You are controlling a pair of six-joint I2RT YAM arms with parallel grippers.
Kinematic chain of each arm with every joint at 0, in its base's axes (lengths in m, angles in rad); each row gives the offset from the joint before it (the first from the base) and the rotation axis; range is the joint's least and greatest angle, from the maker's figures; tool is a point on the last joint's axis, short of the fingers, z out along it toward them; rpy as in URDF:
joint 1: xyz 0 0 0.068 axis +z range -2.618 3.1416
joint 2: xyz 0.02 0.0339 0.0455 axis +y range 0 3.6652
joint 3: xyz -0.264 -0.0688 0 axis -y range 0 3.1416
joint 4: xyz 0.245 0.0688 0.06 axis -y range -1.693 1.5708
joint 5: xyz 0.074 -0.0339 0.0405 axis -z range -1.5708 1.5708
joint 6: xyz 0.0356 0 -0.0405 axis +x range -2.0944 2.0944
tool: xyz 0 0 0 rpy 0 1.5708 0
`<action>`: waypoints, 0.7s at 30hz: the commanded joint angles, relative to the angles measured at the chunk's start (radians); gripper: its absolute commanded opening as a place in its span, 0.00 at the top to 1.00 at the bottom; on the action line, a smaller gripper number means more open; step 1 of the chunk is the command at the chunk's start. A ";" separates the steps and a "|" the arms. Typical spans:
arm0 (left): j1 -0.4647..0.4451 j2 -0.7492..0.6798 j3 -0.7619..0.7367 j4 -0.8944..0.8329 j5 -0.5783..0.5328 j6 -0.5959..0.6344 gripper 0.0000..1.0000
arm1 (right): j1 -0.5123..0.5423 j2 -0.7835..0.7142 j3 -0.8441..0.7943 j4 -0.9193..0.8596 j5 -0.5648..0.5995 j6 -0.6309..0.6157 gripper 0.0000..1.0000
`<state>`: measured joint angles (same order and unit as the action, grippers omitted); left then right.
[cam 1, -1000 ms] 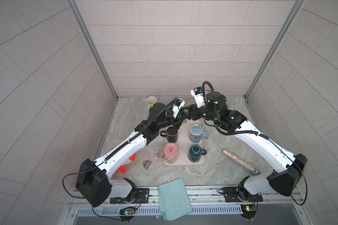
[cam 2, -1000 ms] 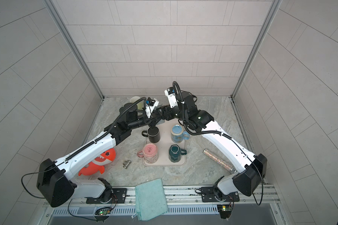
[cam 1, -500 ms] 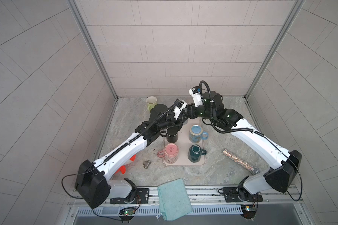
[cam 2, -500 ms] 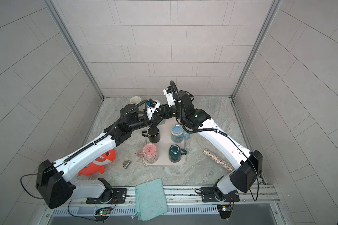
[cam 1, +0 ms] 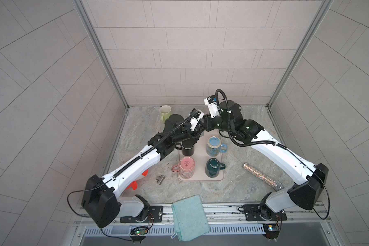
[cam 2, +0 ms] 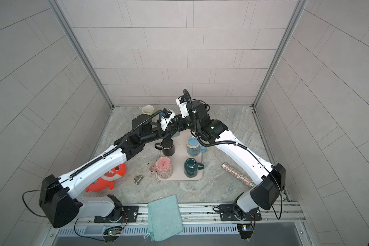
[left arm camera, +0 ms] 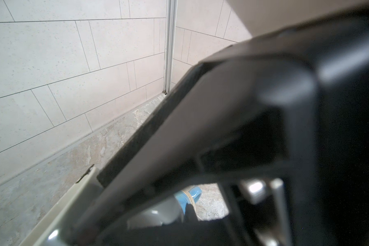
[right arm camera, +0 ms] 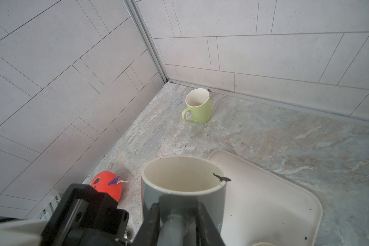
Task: Turn the mug right side up
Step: 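Close the right gripper on the grey mug's handle beside the left gripper, then open the left gripper and pull it back while the right gripper carries the mug away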
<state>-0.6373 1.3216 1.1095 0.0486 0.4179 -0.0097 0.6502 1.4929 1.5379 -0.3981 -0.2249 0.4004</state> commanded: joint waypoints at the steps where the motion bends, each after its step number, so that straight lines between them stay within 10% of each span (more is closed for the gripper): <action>1: 0.000 -0.097 0.049 0.192 -0.007 0.036 1.00 | -0.012 0.032 -0.013 -0.143 0.057 -0.012 0.80; 6: -0.001 -0.105 0.062 0.183 -0.017 0.046 1.00 | -0.013 0.042 -0.009 -0.166 0.082 -0.012 1.00; 21: 0.000 -0.107 0.084 0.151 -0.057 0.034 0.95 | -0.015 0.036 -0.032 -0.098 0.092 -0.023 1.00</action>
<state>-0.6426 1.3170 1.1095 0.0273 0.3622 0.0048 0.6621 1.5105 1.5459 -0.3920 -0.2035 0.4164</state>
